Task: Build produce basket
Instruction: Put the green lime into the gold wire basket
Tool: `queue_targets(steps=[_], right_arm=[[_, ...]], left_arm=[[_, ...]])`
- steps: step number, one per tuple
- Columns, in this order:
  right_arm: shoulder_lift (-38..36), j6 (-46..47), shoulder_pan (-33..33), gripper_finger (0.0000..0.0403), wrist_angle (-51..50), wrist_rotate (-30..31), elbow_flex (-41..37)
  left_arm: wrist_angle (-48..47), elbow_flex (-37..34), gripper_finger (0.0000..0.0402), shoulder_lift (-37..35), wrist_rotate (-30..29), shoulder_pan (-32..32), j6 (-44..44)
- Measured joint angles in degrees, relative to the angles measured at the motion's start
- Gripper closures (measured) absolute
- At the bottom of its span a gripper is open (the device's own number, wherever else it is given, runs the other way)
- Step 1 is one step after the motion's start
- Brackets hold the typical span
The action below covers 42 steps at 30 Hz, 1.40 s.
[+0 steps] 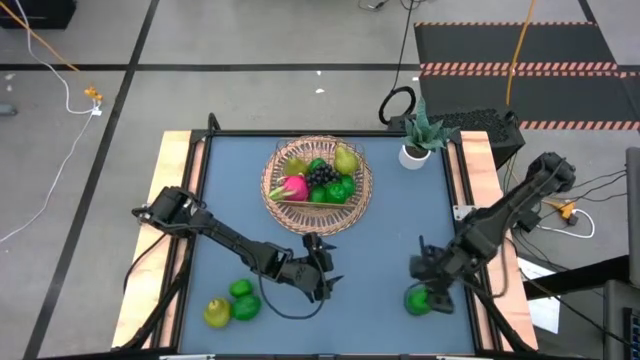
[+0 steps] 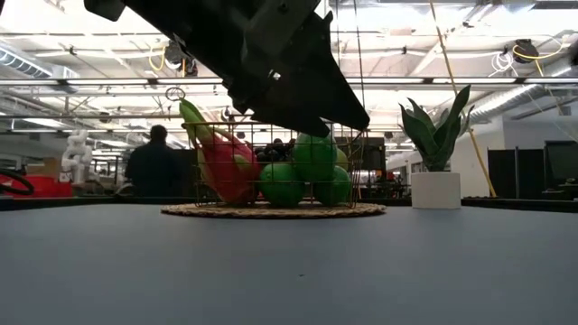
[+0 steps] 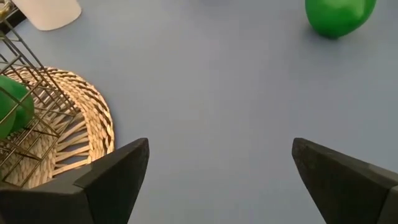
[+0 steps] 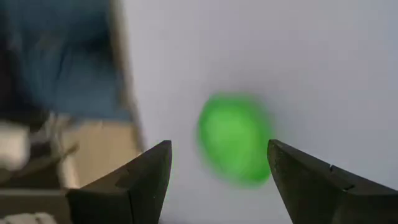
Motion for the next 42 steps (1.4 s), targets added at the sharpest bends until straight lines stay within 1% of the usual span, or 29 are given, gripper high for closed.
queue_targets(steps=[2, 3, 6, 7, 8, 11, 13, 15, 20, 22, 24, 26, 31, 33, 37, 42], right_arm=[[-1.72, -0.38, 1.81, 0.0145, -2.46, -1.95, 0.00], [-2.20, -0.48, 2.43, 0.0145, -4.37, -1.65, -0.01], [-2.65, -1.58, 3.53, 0.0145, -8.97, 3.55, -0.07], [-2.63, -1.82, 3.59, 0.0145, -9.15, 4.12, -0.41], [-2.64, -1.38, 3.67, 0.0145, -7.85, 4.10, -0.90], [-2.63, 1.34, 3.84, 0.0145, 0.41, 3.09, -3.23], [-2.63, 0.70, 4.12, 0.0145, 6.69, 2.10, -5.50], [-2.63, 0.21, 4.30, 0.0145, 10.00, 2.05, -7.76], [-2.61, -0.13, 4.31, 0.0145, 5.99, 1.90, -10.86], [-2.68, -0.24, 4.87, 0.0143, 6.26, 1.49, -10.74], [-2.70, -1.34, 5.18, 0.0138, 8.89, 1.60, -10.32], [-2.71, -2.54, 5.57, 0.0132, 11.36, 2.48, -10.15], [-2.41, -6.21, 8.55, 0.0111, 10.78, 8.16, -10.16], [-2.41, -5.48, 9.59, 0.0101, 11.77, 9.18, -10.17], [-2.41, -5.46, 11.63, 0.0084, 14.49, 9.77, -10.17], [0.51, -7.13, 14.56, 0.0072, 13.33, 9.77, -10.17]], left_arm=[[0.02, 0.00, 0.0005, 0.02, 0.00, 0.00, -0.28], [0.07, 0.00, 0.0005, 0.02, 0.00, 0.00, -0.59], [0.27, 0.00, 0.0005, 0.02, 0.00, 0.03, -2.15], [0.44, 0.00, 0.0005, 0.02, -0.01, 0.07, -2.56], [0.53, 0.00, 0.0005, 0.02, -0.02, 0.11, -2.84], [1.06, 0.00, 0.0005, 0.04, -0.04, 0.11, -3.03], [1.22, 0.00, 0.0005, 0.04, -0.07, 0.11, -3.06], [1.20, 0.00, 0.0005, 0.07, -0.07, 0.11, -3.06], [1.27, 0.00, 0.0005, 0.07, -0.04, 0.42, -1.97], [1.44, 0.00, 0.0005, 0.07, -0.05, 0.79, -1.86], [1.53, 0.00, 0.0005, 0.07, -0.07, 1.20, -1.88], [1.58, 0.00, 0.0005, 0.07, -0.04, 1.43, -1.92], [1.62, 0.00, 0.0005, 0.07, 0.06, 1.95, -2.97], [1.78, 0.01, 0.0005, 0.07, 0.34, 1.95, -2.98], [1.78, 0.02, 0.0005, 0.07, 0.39, 1.95, -3.02], [1.78, 0.02, 0.0005, 0.07, 0.46, 1.88, -3.16]])
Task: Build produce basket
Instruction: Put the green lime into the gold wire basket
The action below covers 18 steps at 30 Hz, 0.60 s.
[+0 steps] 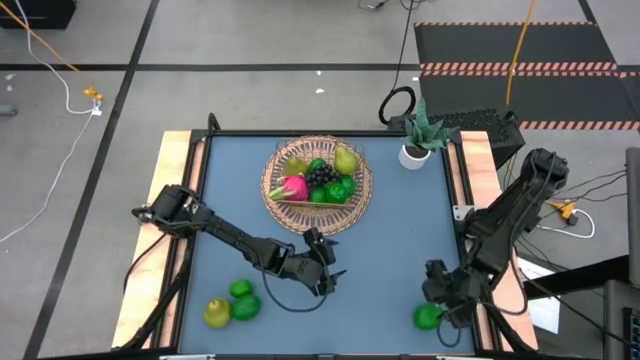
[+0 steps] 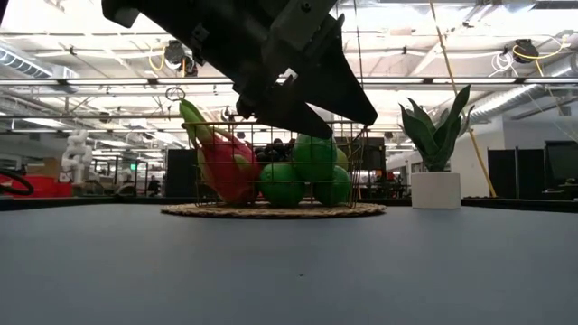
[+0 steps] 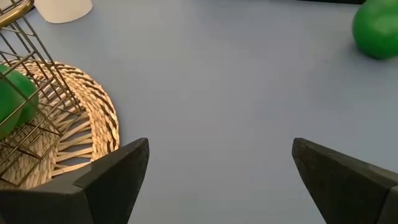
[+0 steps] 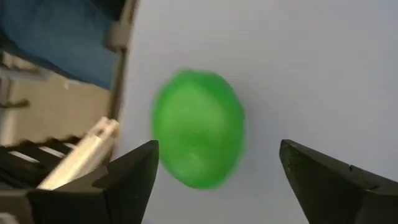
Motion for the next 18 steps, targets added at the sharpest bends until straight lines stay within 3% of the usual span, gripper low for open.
queue_targets(steps=[4, 9, 18], right_arm=[[4.78, -0.12, 0.72, 0.0069, 4.44, -0.44, -0.02], [11.79, 0.41, 1.09, 0.0069, 16.96, -5.49, 0.02], [18.11, 2.08, 1.63, 0.0070, 18.79, -9.85, 0.20]], left_arm=[[-0.02, 0.00, 0.0005, 0.00, 0.02, 0.00, -0.02], [-0.02, 0.00, 0.0005, 0.00, 0.02, 0.00, -0.24], [-0.05, 0.00, 0.0005, 0.00, 0.04, -0.04, -0.65]])
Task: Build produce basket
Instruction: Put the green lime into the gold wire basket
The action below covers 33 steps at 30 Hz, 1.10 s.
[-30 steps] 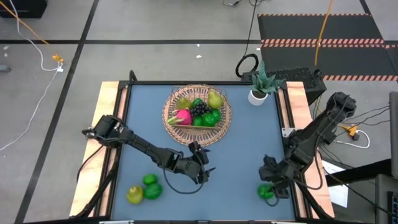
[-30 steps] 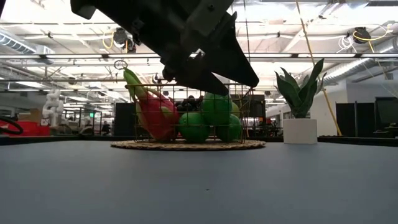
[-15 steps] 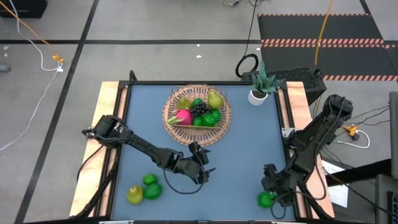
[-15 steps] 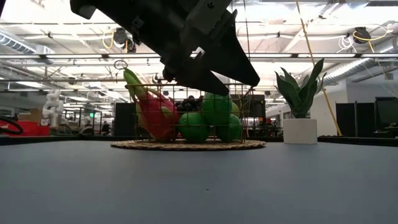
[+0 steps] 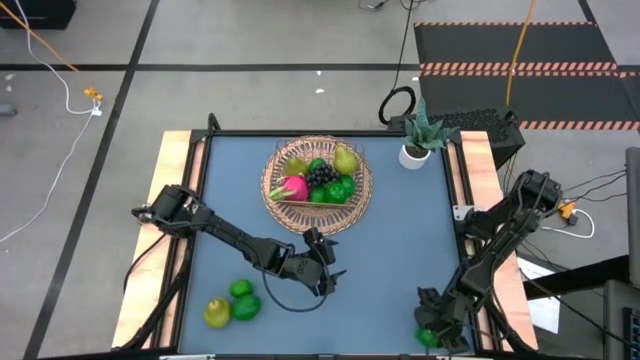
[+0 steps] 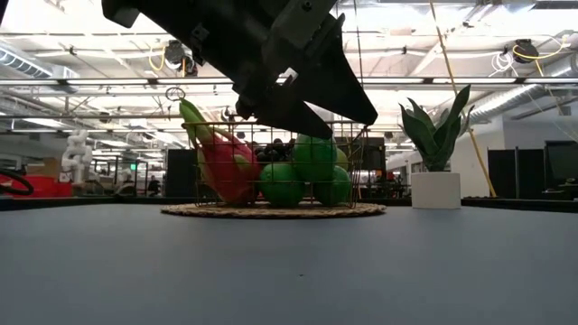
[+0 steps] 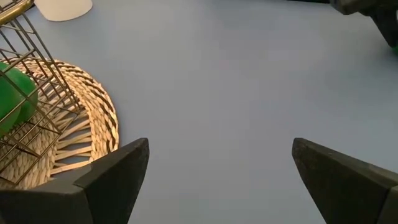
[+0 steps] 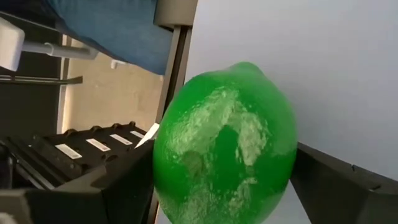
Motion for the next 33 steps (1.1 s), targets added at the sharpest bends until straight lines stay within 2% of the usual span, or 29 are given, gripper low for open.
queue_targets(steps=[9, 14, 16, 18, 23, 25, 28, 33], right_arm=[[-0.08, -2.89, -0.41, 0.0118, -0.34, 0.17, -0.09], [-0.73, -6.26, -2.02, 0.0123, -0.98, 1.71, -0.17], [-1.71, -10.53, -3.08, 0.0124, -1.42, 6.99, -0.22], [-3.33, -17.36, -4.29, 0.0125, -2.84, 14.82, -0.32], [-8.13, -33.86, -7.84, 0.0125, -4.28, 42.36, -0.37], [-8.71, -38.96, -9.60, 0.0123, -1.56, 51.16, -0.37], [-8.45, -46.13, -12.19, 0.0123, 5.11, 58.88, -0.36], [-4.85, -59.10, -15.59, 0.0122, 17.39, 64.61, -0.36]], left_arm=[[0.03, 0.02, 0.0005, 0.00, 0.00, 0.00, -3.23], [2.85, 0.02, 0.0005, 0.02, 1.50, 0.49, -7.94], [5.33, 0.02, 0.0005, 0.02, 4.13, 0.59, -6.43], [8.38, 0.02, 0.0005, 0.02, 6.59, 0.41, -3.03], [13.72, 0.05, 0.0005, 0.02, 9.88, 0.45, -0.83], [13.75, 0.07, 0.0005, 0.02, 9.86, 1.11, -0.83], [14.53, 0.07, 0.0005, 0.02, 9.86, 2.59, -1.20], [18.82, 0.02, 0.0005, 0.10, 10.44, 4.16, 0.52]])
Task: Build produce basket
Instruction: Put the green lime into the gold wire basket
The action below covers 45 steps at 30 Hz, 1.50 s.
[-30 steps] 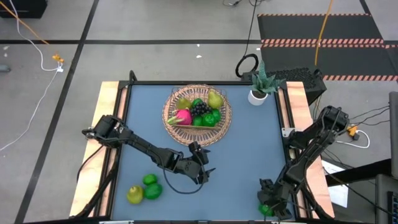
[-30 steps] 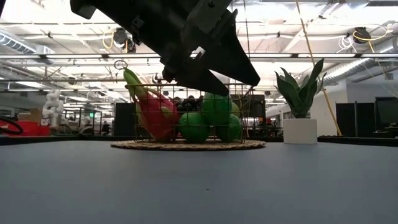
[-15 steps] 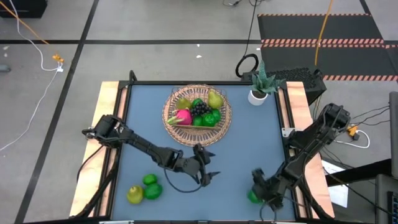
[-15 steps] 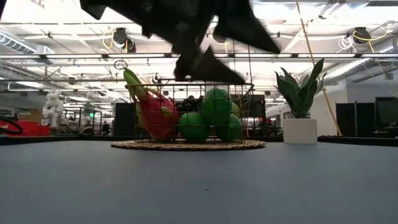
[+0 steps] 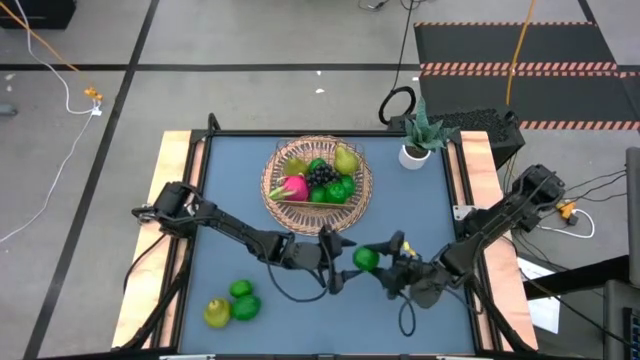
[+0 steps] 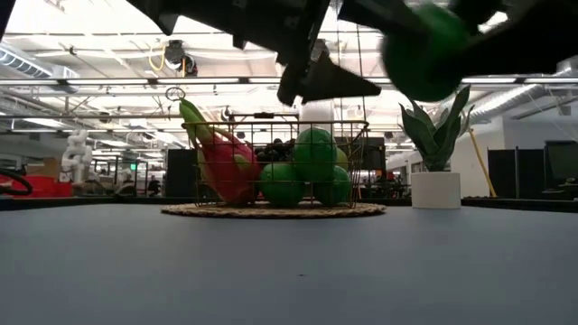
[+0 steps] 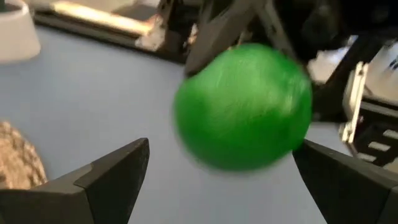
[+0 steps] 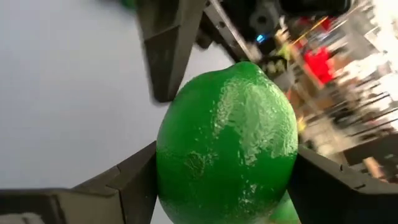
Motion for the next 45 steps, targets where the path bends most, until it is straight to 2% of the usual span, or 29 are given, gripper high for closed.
queue_targets(steps=[4, 8, 13, 15, 19, 25, 27, 29, 31, 33, 35, 36, 39, 41, 43, 45], right_arm=[[2.80, -4.80, -1.91, 0.0122, 6.08, 0.61, 0.14], [4.58, -5.24, -3.16, 0.0121, 10.15, -2.15, 0.14], [5.11, -7.27, -3.62, 0.0120, 14.11, -2.48, 0.12], [5.11, -9.15, -3.62, 0.0120, 15.77, -2.25, 0.12], [5.13, -10.91, -3.65, 0.0120, 17.17, -0.68, 0.07], [5.11, -11.05, -4.37, 0.0099, 16.69, -0.91, 0.07], [5.07, -11.31, -4.87, 0.0079, 17.09, -0.09, 0.15], [4.94, -13.28, -5.11, 0.0057, 18.18, 3.23, 0.18], [5.01, -17.52, -5.41, 0.0040, 21.10, 9.27, 0.18], [5.01, -22.47, -6.22, 0.0030, 26.33, 18.44, 0.18], [4.90, -26.06, -7.80, 0.0029, 32.27, 26.11, 0.18], [4.89, -26.50, -8.72, 0.0029, 34.72, 28.11, 0.18], [4.89, -24.19, -11.74, 0.0029, 39.03, 28.08, 0.18], [4.91, -21.78, -13.74, 0.0029, 39.38, 24.51, 0.18], [4.94, -22.30, -15.27, 0.0029, 40.15, 22.60, 0.18], [4.93, -25.72, -16.61, 0.0029, 42.67, 23.42, 0.18]], left_arm=[[3.68, 0.00, 0.0005, 0.00, -0.43, 0.49, 4.28], [6.13, 0.00, 0.0005, -0.02, -0.80, 0.32, 9.02], [5.49, 0.02, 0.0008, -0.09, -0.69, 0.42, 8.84], [4.59, 0.07, 0.0027, -0.10, -0.43, 0.32, 8.04], [3.72, 0.07, 0.0099, -0.19, -0.16, 0.29, 6.54], [2.84, 0.07, 0.0104, -0.81, -0.59, 0.45, 7.76], [-0.85, 0.06, 0.0104, -2.55, -2.76, 0.67, 8.43], [-8.93, 0.00, 0.0104, -5.91, -8.32, 1.03, 8.53], [-18.29, -0.02, 0.0104, -10.52, -14.61, 1.73, 8.57], [-26.56, 0.00, 0.0104, -15.42, -18.99, 2.91, 8.70], [-32.92, 0.00, 0.0104, -19.53, -19.61, 4.80, 9.04], [-34.61, 0.00, 0.0104, -21.15, -19.49, 6.08, 9.59], [-38.16, 0.00, 0.0104, -25.15, -19.21, 11.11, 12.45], [-39.54, 0.02, 0.0104, -26.23, -17.71, 15.46, 14.21], [-41.03, 0.01, 0.0104, -26.07, -15.37, 20.12, 15.38], [-42.54, -0.04, 0.0104, -25.63, -12.51, 25.20, 15.51]])
